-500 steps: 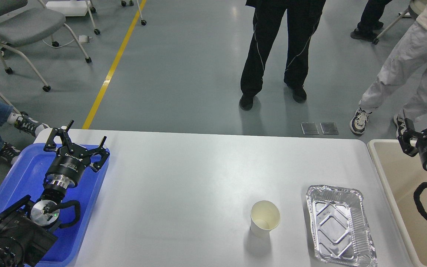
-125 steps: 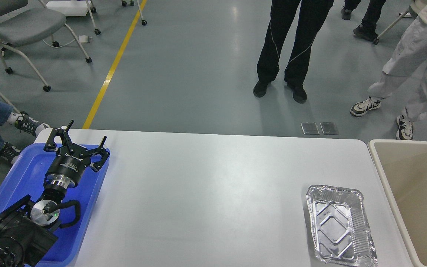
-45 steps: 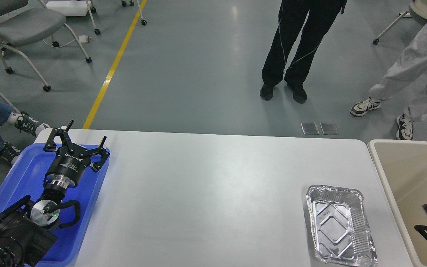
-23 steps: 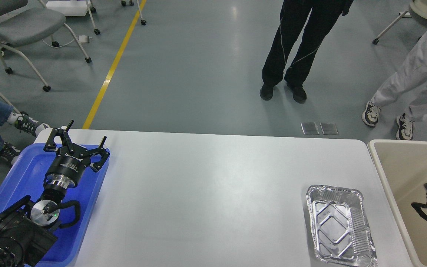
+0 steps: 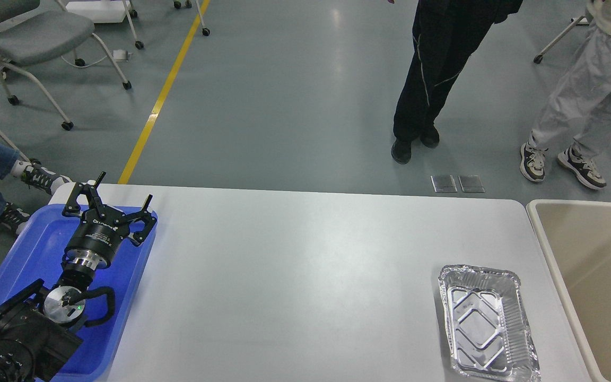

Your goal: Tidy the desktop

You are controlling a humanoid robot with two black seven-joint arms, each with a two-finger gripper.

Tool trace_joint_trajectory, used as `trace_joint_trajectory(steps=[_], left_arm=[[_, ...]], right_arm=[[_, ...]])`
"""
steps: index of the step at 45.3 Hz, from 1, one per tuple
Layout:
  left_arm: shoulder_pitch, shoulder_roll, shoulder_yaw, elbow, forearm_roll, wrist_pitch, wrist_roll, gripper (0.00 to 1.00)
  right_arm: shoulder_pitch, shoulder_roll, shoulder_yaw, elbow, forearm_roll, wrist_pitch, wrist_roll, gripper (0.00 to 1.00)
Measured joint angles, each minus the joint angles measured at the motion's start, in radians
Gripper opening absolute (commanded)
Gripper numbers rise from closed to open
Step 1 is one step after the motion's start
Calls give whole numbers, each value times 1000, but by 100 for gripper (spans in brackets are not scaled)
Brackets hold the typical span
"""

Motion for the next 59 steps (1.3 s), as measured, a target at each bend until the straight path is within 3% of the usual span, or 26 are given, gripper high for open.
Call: trace_joint_trajectory(steps=[11, 22, 25, 30, 37, 43, 49, 59], left_arm=[[0, 0, 0, 0, 0, 0, 0, 100], [0, 0, 0, 0, 0, 0, 0, 100], [0, 0, 0, 0, 0, 0, 0, 100], [0, 0, 0, 0, 0, 0, 0, 100], [0, 0, 0, 0, 0, 0, 0, 100], [0, 0, 0, 0, 0, 0, 0, 100], [0, 0, 0, 0, 0, 0, 0, 100], [0, 0, 0, 0, 0, 0, 0, 100]], right_arm=[[67, -198, 91, 256, -8, 81, 23, 100], [55, -310, 386, 533, -24, 115, 63, 100], [43, -322, 455, 585, -37, 131, 92, 100], [10, -328, 540, 645, -65, 158, 196, 100], [-68, -301, 608, 693, -135, 179, 435, 100], [-162, -250, 635, 712, -179, 187, 590, 100], [-258, -183, 650, 720, -202, 190, 671, 100], [-388, -81, 660, 724, -219, 193, 732, 100]])
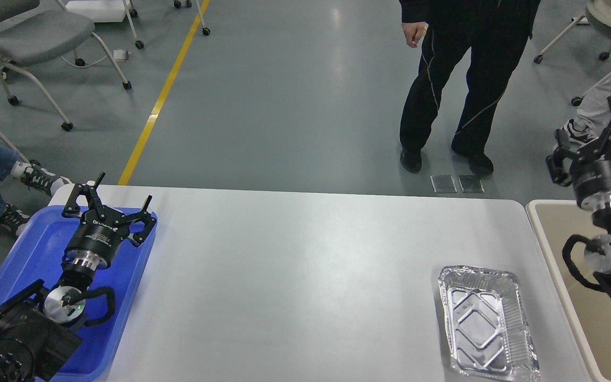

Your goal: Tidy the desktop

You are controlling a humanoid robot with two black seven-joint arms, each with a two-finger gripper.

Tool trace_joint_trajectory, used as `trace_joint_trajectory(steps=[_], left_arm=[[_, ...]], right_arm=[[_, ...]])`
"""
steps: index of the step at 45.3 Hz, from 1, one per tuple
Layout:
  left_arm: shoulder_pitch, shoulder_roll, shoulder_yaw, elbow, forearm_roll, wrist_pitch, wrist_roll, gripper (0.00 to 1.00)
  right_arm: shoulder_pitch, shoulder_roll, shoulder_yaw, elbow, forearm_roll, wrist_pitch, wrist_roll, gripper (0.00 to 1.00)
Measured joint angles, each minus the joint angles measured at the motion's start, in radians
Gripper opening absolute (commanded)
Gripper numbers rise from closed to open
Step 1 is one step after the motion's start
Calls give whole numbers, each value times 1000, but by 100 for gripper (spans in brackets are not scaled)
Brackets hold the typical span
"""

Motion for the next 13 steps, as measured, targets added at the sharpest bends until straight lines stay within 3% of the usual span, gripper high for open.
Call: trace_joint_trajectory(steps=[13], left_arm=[[0, 0, 0, 0, 0, 0, 0, 100]], right_arm=[[-68, 53, -12, 1, -7, 1, 25, 100]])
